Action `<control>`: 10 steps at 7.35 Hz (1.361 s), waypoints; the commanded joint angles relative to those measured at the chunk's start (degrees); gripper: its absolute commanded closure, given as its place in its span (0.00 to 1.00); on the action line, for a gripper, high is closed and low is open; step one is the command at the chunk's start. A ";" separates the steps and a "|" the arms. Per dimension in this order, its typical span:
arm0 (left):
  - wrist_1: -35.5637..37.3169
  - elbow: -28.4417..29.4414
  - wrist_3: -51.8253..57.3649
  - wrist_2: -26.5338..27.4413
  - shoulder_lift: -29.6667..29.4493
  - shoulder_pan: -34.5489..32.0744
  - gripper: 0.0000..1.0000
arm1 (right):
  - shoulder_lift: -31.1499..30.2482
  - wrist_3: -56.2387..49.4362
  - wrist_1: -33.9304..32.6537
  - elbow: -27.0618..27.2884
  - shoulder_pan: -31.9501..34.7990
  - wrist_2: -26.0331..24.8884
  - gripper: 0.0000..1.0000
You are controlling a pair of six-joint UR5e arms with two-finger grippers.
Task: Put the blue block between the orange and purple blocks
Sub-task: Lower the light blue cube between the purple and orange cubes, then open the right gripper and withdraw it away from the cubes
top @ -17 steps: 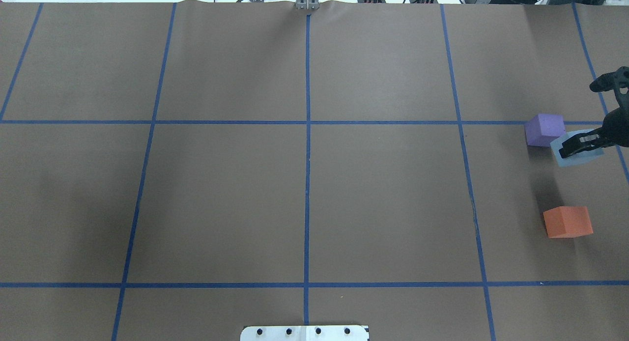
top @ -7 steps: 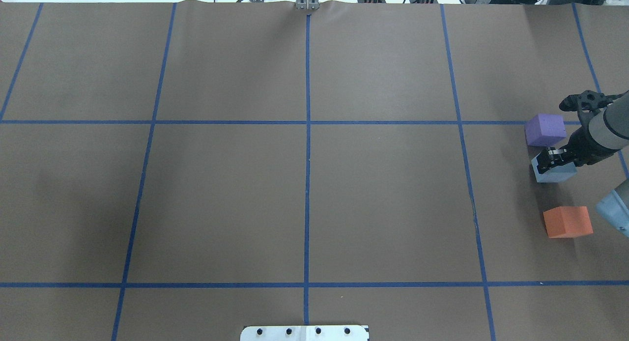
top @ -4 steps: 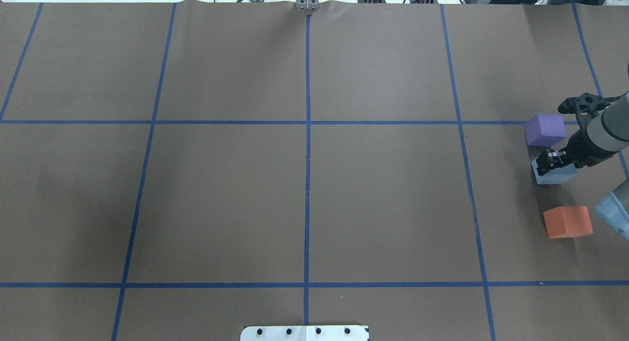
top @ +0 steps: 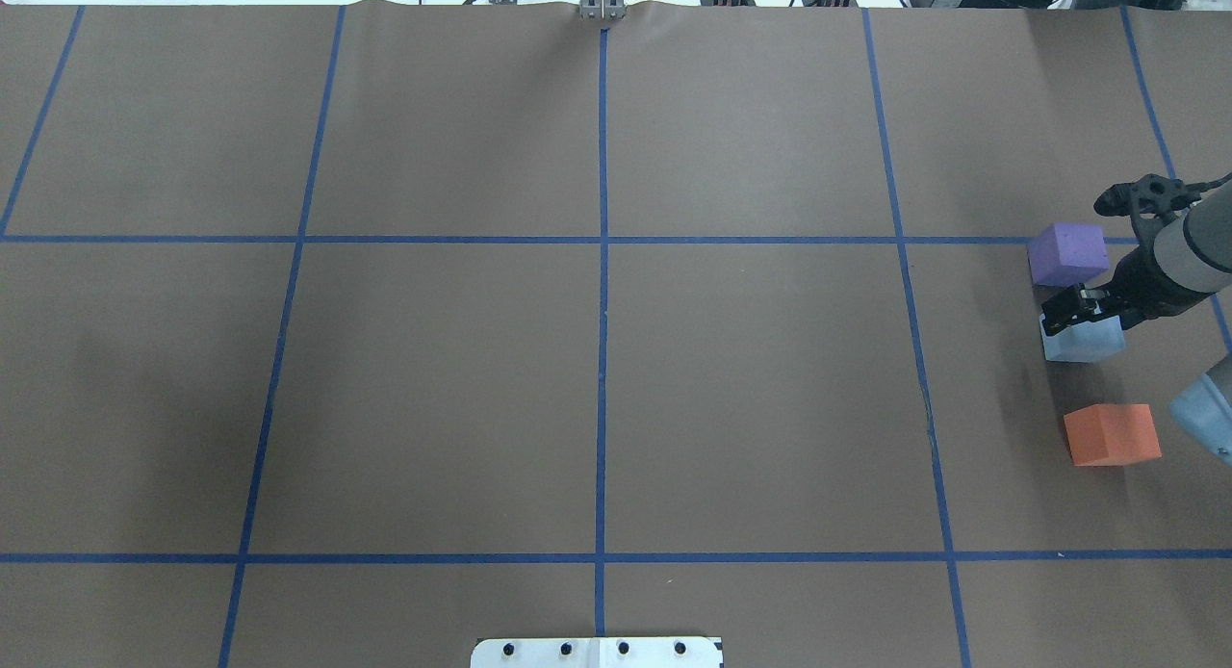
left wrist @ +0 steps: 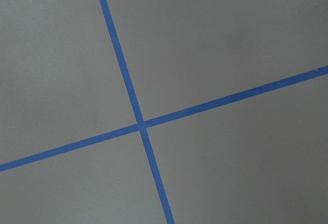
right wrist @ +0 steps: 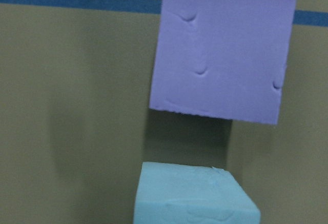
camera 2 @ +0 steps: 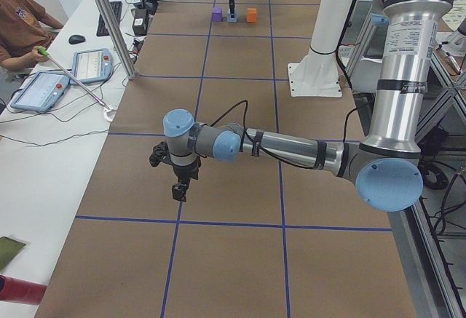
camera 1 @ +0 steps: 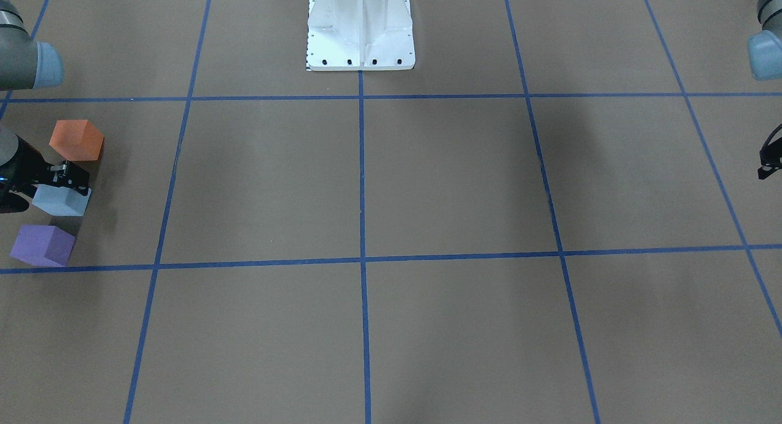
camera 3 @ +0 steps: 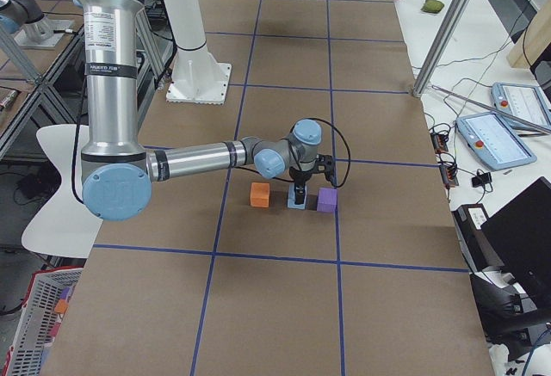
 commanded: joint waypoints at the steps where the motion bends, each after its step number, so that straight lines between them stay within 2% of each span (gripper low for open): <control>1: 0.00 -0.36 0.07 0.07 0.09 -0.40 0.00 | -5.30 -2.75 -0.79 11.18 7.30 0.85 0.00; 2: 0.00 -0.45 0.15 0.07 0.18 -0.84 0.00 | -5.25 -10.60 -3.23 11.33 13.71 4.85 0.00; 3: 0.26 -0.54 0.24 0.07 0.26 -1.10 0.00 | -4.37 -24.34 -11.78 10.29 21.17 7.24 0.00; 4: 0.26 -0.54 0.76 -0.45 0.61 -2.41 0.00 | -0.62 -40.14 -21.09 7.32 27.07 7.18 0.00; 5: 0.96 -0.45 7.29 -0.63 1.05 -4.51 0.00 | 0.81 -49.26 -24.49 2.59 30.96 7.88 0.00; 6: 3.49 -0.19 12.41 -0.72 1.49 -7.49 0.00 | -0.40 -50.66 -24.00 0.54 31.43 9.62 0.00; 7: 3.17 -0.19 15.59 -1.42 4.80 -10.65 0.00 | 0.55 -50.15 -23.48 -2.35 31.44 9.64 0.00; 8: 3.60 -0.10 16.40 -4.47 5.44 -12.16 0.00 | -0.75 -50.58 -23.47 -4.03 31.53 9.64 0.00; 10: 2.72 -0.19 16.41 -5.73 8.35 -12.18 0.00 | -0.59 -50.68 -23.47 -4.75 32.05 9.38 0.00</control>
